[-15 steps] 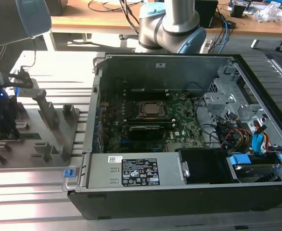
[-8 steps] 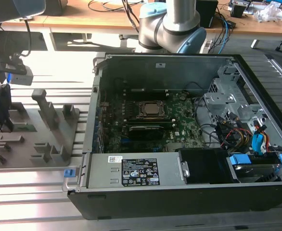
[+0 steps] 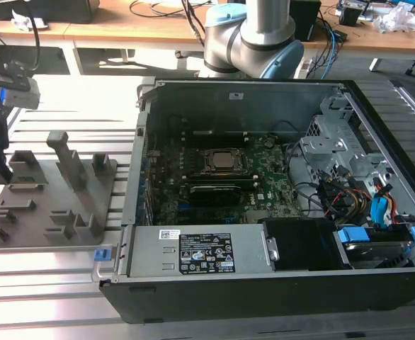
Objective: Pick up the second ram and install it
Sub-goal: 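Pick up the second ram and move it above second insertion slot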
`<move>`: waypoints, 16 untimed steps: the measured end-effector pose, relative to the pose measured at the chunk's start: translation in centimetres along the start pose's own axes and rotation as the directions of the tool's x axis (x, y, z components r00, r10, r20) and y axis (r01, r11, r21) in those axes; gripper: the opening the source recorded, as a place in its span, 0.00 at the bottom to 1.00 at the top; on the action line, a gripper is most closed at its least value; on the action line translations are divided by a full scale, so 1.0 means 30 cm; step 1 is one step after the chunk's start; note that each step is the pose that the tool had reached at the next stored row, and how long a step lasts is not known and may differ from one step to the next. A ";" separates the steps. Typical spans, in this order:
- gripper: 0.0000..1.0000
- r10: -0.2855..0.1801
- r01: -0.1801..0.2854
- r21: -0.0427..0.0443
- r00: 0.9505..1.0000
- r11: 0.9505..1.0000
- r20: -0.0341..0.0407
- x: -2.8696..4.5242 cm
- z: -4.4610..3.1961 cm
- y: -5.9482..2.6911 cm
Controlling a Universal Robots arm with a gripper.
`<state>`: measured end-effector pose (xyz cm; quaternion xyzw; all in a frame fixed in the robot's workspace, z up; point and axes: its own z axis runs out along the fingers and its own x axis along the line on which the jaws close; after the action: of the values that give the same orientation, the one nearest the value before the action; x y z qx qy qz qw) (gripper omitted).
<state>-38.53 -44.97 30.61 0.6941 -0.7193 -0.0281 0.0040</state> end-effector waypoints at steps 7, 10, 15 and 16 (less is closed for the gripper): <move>0.14 0.000 0.000 0.000 1.000 1.000 0.000 -0.003 -0.105 0.005; 0.14 0.000 0.000 0.000 1.000 1.000 0.000 -0.005 -0.162 0.008; 0.14 0.000 0.000 0.000 1.000 1.000 0.000 -0.008 -0.237 0.011; 0.14 0.000 0.000 0.000 1.000 1.000 0.000 -0.008 -0.252 0.012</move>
<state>-38.53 -44.97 38.17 0.6941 -0.7193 -0.0281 0.0040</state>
